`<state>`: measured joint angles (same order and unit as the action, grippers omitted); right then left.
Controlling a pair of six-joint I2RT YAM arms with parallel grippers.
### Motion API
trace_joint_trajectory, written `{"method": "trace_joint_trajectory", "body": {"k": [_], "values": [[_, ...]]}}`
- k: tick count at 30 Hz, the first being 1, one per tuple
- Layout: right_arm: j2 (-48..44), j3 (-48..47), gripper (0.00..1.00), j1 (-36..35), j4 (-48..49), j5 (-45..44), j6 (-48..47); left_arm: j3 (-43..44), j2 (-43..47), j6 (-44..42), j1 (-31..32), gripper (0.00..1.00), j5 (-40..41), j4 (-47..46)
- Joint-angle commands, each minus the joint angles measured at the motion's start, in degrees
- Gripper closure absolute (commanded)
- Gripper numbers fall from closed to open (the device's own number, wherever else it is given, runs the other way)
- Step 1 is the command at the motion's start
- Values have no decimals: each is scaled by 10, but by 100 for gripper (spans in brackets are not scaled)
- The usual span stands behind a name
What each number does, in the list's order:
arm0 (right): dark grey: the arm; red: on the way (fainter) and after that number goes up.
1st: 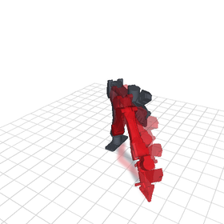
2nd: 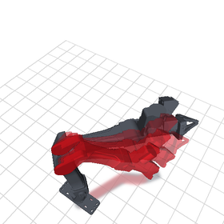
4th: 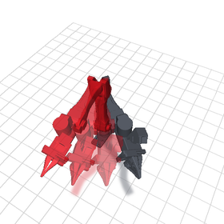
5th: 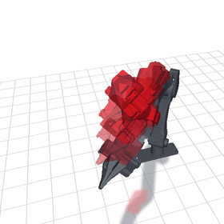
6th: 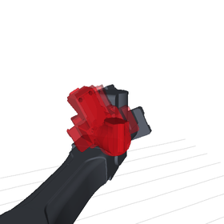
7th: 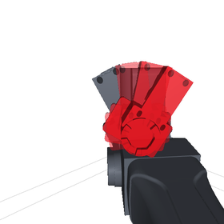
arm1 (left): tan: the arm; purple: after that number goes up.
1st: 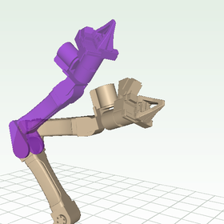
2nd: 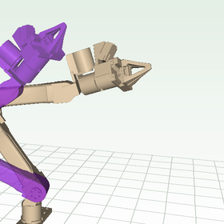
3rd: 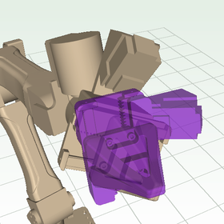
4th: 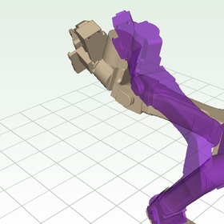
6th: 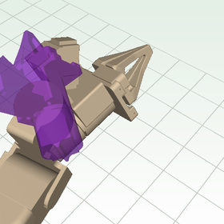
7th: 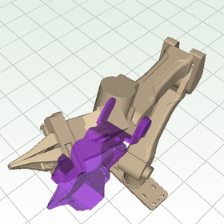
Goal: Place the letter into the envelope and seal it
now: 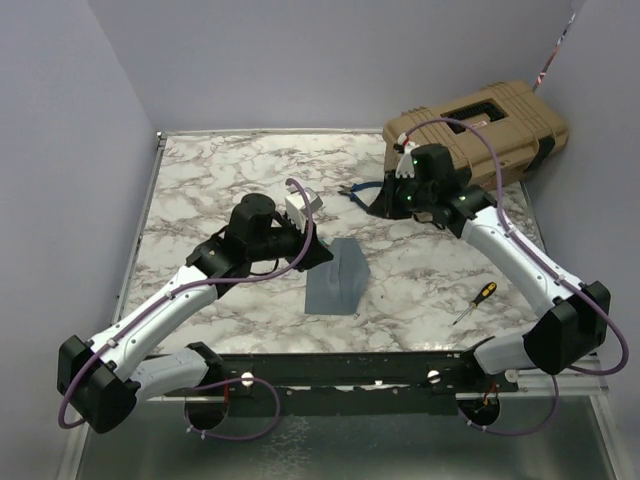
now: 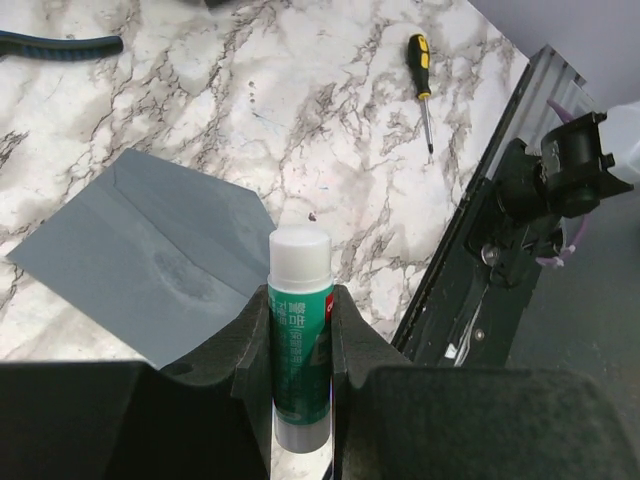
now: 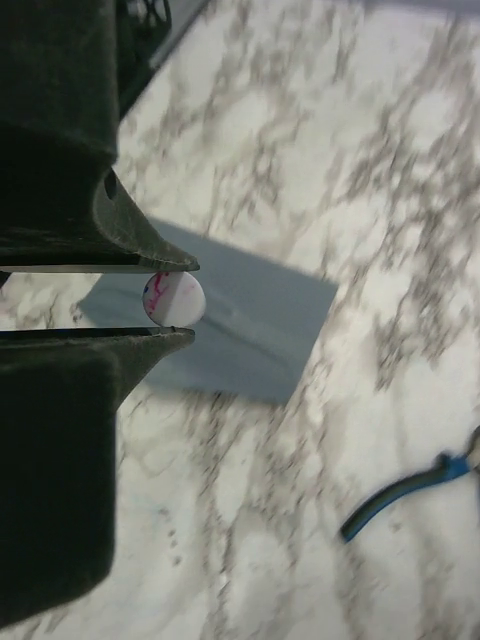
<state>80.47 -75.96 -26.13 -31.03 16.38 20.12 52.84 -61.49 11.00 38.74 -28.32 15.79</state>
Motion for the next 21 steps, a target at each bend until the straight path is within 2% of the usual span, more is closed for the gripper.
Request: {"method": "trace_joint_trajectory", "body": {"k": [1,8,14,21], "values": [[15,72,100,-36,-10,-256,-10,12,3,31,-1,100,55,-28],[9,215,92,-51,146,-323,-25,-10,2,76,-1,100,53,-66],[62,249,85,-51,218,-363,-24,-19,-2,102,-2,100,50,-87],[96,280,77,-50,289,-366,-17,-24,-5,112,-1,100,43,-93]]}}
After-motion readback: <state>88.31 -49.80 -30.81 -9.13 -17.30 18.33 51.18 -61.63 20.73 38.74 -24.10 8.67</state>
